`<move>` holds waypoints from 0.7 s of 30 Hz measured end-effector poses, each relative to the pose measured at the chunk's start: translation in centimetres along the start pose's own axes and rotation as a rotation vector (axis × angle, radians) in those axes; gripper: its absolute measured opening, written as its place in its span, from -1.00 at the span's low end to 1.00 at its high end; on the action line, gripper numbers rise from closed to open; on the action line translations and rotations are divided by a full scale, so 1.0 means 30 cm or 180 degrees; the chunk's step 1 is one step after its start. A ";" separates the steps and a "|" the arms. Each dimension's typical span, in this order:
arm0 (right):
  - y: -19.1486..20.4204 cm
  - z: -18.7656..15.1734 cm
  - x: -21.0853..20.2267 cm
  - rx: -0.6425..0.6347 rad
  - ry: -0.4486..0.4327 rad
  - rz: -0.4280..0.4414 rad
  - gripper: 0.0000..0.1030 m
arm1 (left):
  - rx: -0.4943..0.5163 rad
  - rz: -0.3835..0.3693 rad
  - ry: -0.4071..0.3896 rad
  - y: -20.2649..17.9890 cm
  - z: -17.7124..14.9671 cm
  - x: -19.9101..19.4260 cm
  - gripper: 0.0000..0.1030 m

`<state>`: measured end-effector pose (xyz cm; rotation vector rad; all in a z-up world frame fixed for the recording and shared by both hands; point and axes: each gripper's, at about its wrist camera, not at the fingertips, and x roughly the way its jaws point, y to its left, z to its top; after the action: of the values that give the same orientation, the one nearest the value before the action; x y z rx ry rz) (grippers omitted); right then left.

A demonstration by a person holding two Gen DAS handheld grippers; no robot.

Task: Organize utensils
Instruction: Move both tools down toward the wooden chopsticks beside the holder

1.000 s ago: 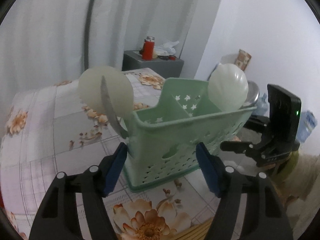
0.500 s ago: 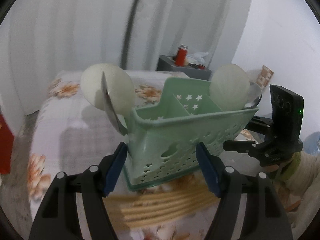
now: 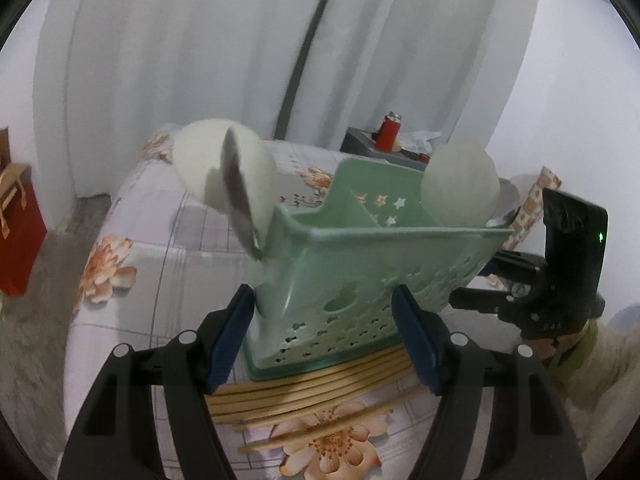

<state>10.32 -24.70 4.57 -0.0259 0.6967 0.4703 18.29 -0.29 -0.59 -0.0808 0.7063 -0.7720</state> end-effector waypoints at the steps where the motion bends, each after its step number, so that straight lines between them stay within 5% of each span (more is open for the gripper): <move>1: -0.003 0.001 0.000 0.0012 -0.0007 0.0007 0.01 | -0.0042 0.0013 -0.0002 0.004 0.004 0.005 0.34; 10: -0.009 -0.072 -0.129 0.0028 0.0078 -0.0135 0.16 | -0.0534 0.0419 -0.0468 -0.006 -0.117 -0.182 0.34; 13: 0.005 -0.106 -0.130 0.0078 0.0185 0.0054 0.16 | -0.0741 0.0443 -0.0523 -0.026 -0.179 -0.251 0.34; 21: 0.178 -0.068 0.067 -0.0555 0.0475 0.0379 0.15 | -0.1081 0.0114 -0.0379 -0.147 -0.342 -0.290 0.23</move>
<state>8.14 -19.48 2.44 -0.1859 0.8047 0.6474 4.94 4.14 -2.27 -0.4181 0.7177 -0.6018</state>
